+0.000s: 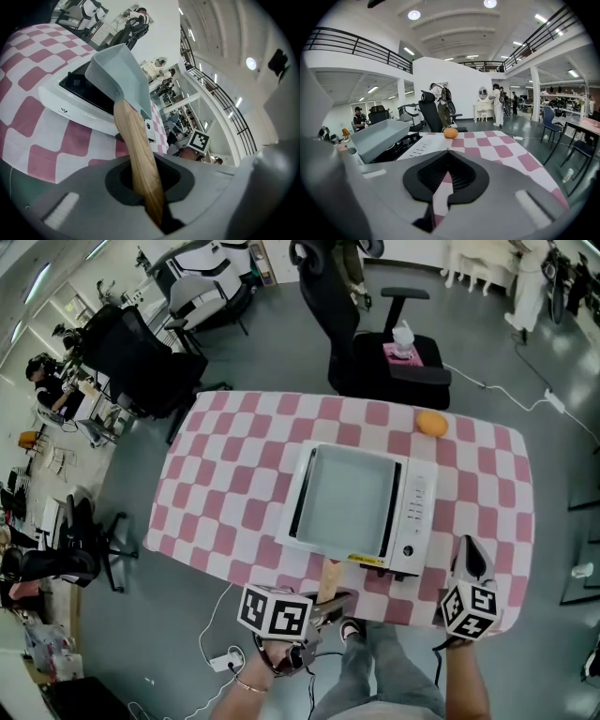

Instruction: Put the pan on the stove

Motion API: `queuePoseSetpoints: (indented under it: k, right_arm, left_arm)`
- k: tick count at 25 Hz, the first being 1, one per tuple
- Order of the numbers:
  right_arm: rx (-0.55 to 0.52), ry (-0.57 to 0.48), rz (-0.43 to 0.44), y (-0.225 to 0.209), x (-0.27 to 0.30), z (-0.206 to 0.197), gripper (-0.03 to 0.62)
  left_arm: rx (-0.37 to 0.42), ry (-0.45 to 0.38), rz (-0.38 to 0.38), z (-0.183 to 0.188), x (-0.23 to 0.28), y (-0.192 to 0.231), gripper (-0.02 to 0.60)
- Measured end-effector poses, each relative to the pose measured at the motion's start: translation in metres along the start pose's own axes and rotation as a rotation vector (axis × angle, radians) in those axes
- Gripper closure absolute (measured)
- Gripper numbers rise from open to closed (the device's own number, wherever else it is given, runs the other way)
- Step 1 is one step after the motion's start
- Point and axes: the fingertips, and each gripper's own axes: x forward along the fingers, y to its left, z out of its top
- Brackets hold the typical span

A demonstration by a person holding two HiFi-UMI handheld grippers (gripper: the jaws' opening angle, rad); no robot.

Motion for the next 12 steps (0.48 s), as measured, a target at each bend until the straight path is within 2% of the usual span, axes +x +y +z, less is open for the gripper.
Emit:
queuePoseSetpoints:
  k: [12]
  right_arm:
    - [-0.007, 0.011, 0.007, 0.0063, 0.0003, -0.0027, 0.585]
  left_arm:
    - [-0.023, -0.002, -0.065, 0.0015, -0.0003, 0.0041, 0.555]
